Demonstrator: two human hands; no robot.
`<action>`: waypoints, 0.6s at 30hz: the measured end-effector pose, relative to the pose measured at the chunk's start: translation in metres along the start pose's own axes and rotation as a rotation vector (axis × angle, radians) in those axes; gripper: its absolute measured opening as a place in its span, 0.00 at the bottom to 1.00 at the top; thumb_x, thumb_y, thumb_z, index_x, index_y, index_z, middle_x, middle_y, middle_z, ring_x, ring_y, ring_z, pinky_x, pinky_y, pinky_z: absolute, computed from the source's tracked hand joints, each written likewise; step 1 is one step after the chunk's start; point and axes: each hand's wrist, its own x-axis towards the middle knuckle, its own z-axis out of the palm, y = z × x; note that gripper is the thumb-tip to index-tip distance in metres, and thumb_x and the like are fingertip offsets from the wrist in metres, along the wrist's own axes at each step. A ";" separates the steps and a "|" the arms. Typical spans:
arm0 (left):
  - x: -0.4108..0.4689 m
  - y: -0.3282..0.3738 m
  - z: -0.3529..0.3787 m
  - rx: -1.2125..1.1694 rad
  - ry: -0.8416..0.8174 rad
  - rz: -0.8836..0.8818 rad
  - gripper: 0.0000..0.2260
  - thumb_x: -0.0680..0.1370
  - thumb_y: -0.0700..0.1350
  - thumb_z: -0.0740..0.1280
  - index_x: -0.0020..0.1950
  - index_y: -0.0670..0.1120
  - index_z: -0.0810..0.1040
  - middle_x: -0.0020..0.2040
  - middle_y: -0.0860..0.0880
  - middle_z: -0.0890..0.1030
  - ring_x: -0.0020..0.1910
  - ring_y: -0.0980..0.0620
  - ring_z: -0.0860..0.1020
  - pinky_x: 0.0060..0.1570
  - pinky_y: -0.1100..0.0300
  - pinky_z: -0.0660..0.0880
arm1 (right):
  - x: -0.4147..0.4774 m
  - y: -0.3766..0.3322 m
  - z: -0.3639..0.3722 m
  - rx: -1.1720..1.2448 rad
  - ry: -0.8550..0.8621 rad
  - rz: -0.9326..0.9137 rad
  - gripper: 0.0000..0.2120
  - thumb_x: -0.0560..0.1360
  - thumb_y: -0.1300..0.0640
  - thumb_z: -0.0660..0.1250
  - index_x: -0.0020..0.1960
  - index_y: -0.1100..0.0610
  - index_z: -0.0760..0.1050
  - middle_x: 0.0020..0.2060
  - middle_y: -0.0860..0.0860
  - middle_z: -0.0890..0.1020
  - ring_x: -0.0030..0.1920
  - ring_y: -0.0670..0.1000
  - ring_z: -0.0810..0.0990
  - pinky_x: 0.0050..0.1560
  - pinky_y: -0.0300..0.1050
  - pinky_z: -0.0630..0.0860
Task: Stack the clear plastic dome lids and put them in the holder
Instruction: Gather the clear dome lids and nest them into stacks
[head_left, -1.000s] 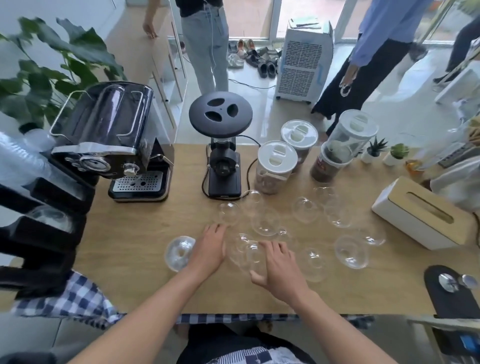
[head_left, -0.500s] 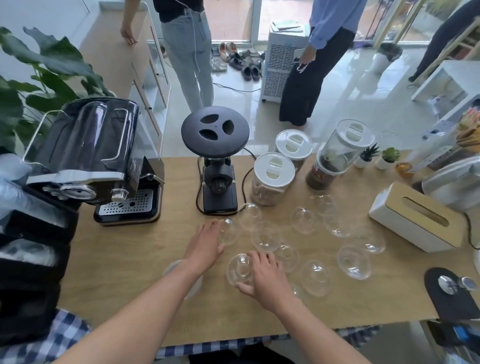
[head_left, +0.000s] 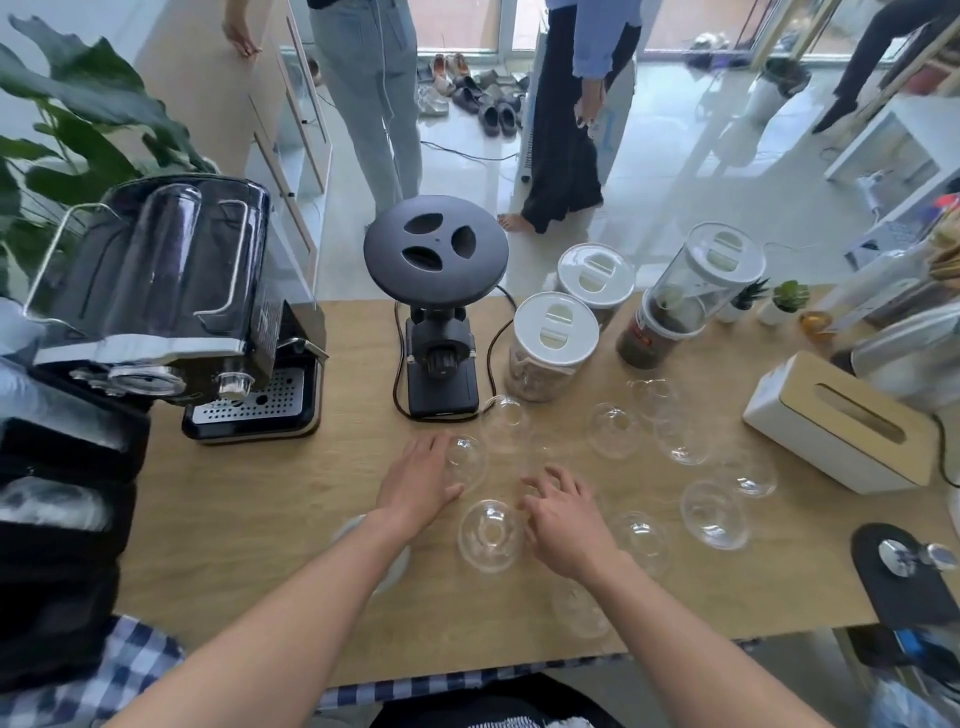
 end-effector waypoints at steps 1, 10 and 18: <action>-0.002 -0.001 -0.003 -0.004 -0.006 0.002 0.35 0.80 0.54 0.78 0.83 0.51 0.67 0.80 0.47 0.74 0.77 0.45 0.73 0.71 0.47 0.76 | 0.001 0.000 0.001 -0.007 -0.001 -0.005 0.17 0.88 0.48 0.59 0.70 0.50 0.82 0.82 0.49 0.71 0.85 0.61 0.59 0.81 0.63 0.59; -0.037 0.014 -0.021 -0.092 0.081 0.080 0.38 0.79 0.60 0.77 0.84 0.50 0.67 0.80 0.50 0.72 0.79 0.49 0.71 0.80 0.49 0.71 | 0.013 0.001 -0.001 -0.041 0.033 -0.016 0.20 0.85 0.47 0.56 0.68 0.55 0.80 0.76 0.55 0.77 0.81 0.63 0.64 0.76 0.62 0.66; -0.077 0.025 0.008 -0.127 0.042 0.127 0.37 0.80 0.59 0.76 0.84 0.50 0.67 0.79 0.52 0.73 0.80 0.52 0.69 0.81 0.56 0.66 | 0.017 0.005 0.015 -0.067 0.026 0.012 0.15 0.87 0.53 0.60 0.69 0.56 0.78 0.74 0.54 0.80 0.81 0.61 0.68 0.75 0.64 0.66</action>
